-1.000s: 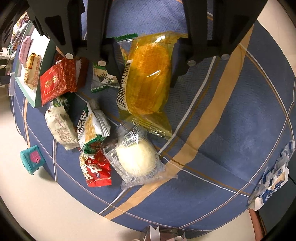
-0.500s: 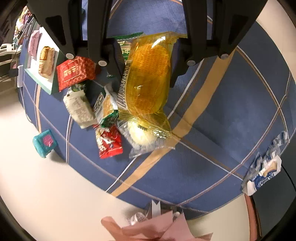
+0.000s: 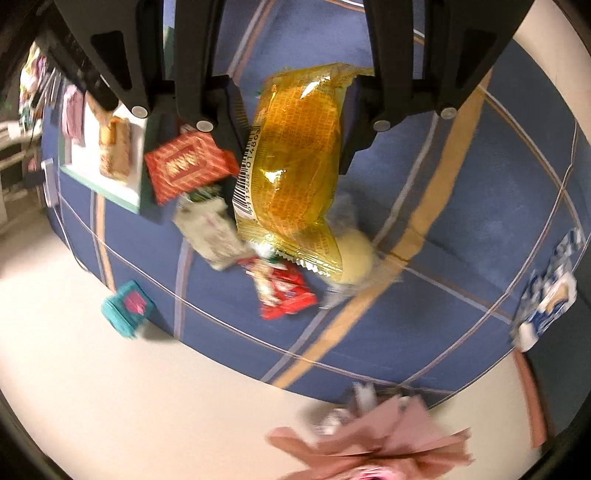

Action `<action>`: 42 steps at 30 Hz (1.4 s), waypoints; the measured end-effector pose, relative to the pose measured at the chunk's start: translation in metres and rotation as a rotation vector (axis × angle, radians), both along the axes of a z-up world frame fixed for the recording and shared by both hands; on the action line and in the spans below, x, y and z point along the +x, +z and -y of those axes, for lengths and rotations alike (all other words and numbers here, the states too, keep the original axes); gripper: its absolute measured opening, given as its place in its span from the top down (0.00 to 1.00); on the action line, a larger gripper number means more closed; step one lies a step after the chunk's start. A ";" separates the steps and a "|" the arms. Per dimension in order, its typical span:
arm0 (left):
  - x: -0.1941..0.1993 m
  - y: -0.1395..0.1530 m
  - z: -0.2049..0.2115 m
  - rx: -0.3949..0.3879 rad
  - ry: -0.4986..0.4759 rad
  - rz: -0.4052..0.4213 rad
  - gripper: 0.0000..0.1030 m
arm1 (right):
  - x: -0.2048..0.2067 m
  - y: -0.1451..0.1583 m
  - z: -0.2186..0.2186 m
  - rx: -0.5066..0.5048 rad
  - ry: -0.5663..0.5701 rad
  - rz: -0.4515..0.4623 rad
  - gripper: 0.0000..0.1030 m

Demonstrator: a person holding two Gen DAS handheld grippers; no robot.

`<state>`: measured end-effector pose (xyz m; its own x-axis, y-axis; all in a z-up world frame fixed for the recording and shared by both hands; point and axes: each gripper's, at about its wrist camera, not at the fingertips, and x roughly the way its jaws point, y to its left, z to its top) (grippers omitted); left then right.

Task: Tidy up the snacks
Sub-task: 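Carry the yellow bread bag and jelly cup over the tray, then release the bread bag and jelly cup into the tray, opening both tools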

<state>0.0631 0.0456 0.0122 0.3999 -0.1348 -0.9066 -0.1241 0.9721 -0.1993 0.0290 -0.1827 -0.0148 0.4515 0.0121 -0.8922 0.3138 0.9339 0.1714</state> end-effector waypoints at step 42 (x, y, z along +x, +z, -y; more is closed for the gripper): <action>-0.045 -0.016 0.187 -0.028 -0.538 -0.029 0.41 | -0.059 -0.011 0.146 0.025 -0.364 -0.077 0.61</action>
